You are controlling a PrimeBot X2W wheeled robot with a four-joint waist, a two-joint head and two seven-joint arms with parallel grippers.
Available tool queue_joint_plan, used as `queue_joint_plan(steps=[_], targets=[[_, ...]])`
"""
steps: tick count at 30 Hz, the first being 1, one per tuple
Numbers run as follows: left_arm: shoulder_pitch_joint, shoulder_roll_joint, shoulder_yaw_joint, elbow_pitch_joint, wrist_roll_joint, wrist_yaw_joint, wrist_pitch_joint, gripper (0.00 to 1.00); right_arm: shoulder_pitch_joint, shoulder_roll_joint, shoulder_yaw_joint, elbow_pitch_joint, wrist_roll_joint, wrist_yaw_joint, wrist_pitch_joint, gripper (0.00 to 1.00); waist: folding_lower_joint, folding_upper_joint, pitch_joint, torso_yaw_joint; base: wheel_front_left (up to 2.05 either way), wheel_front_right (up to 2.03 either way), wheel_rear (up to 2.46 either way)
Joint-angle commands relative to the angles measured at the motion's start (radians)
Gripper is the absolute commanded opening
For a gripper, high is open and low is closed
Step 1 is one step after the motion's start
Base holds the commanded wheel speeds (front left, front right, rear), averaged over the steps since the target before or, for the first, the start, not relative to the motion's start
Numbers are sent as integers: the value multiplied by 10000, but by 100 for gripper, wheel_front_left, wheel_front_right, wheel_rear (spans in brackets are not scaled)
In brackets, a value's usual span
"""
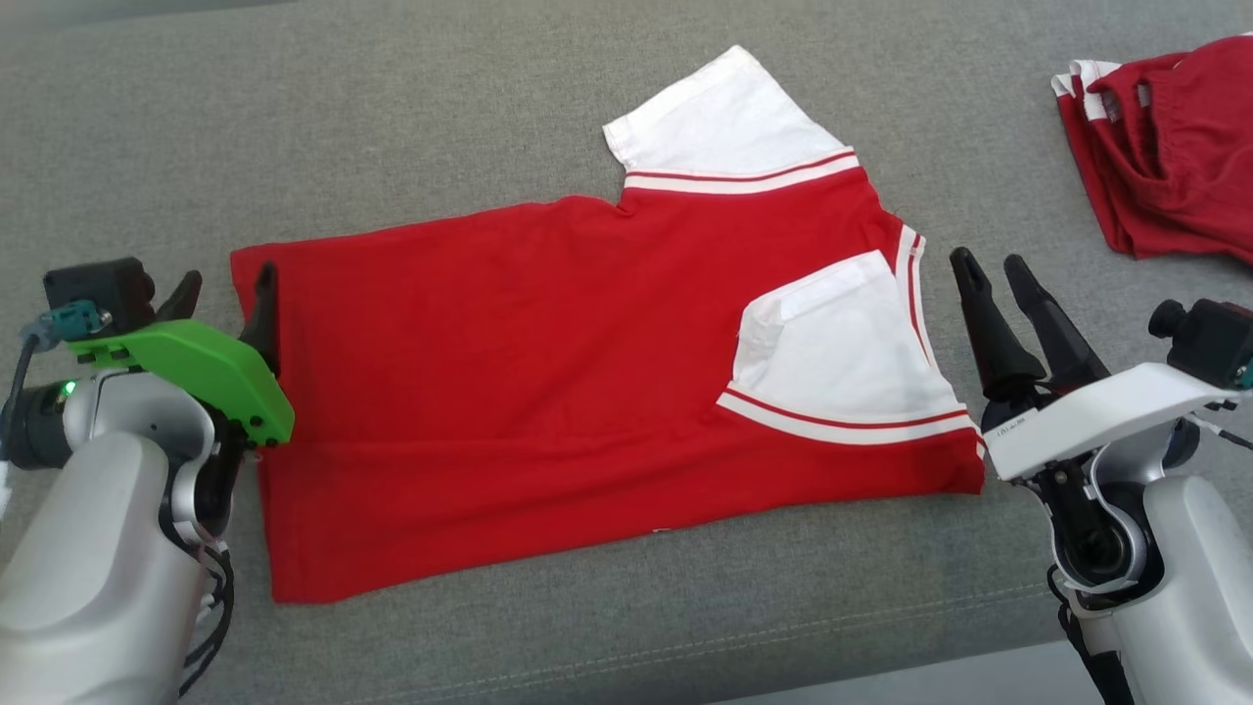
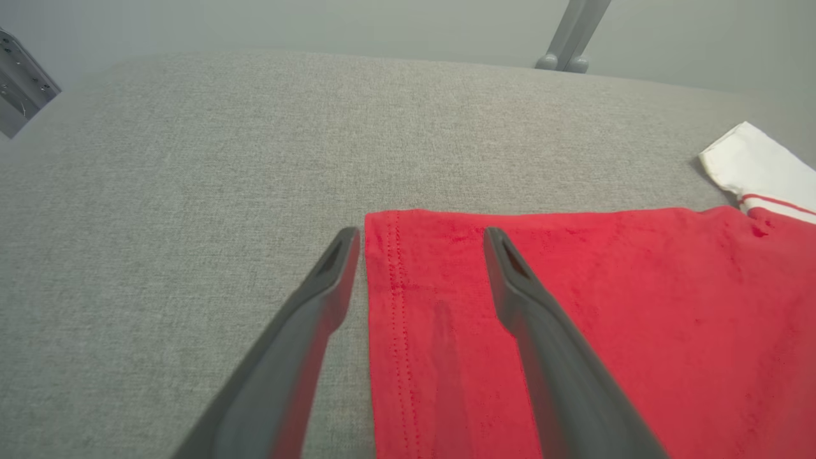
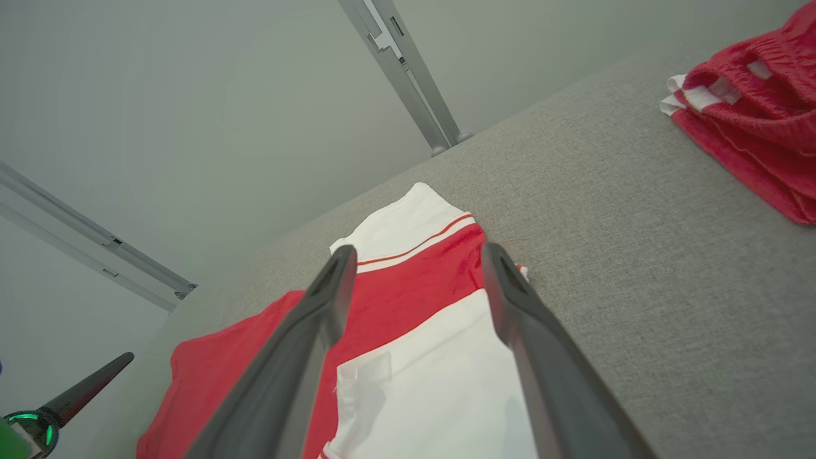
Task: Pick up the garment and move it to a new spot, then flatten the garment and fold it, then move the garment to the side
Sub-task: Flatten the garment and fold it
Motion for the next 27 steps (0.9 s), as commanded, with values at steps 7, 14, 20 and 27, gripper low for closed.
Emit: queue_joint_plan(steps=[7, 14, 20, 27], targets=[[-1391, 177, -239, 1294, 389, -49, 331, 100, -472, -216, 269, -263, 57, 0, 162, 100, 0, 0, 818, -205, 0, 0, 0], [-2218, 156, -458, 2408, 624, -93, 390, 100, -620, -358, 411, -375, 91, 0, 178, 100, 0, 0, 1177, -178, 0, 0, 0], [-2443, -91, -577, 3152, 613, -185, 159, 100, -743, -399, 525, -445, 152, 0, 221, 100, 0, 0, 1219, -155, 0, 0, 0], [-2699, -426, -909, 3661, 757, -596, -330, 100, -864, -447, 533, -530, 177, 0, 252, 100, 0, 0, 1244, -128, 0, 0, 0]])
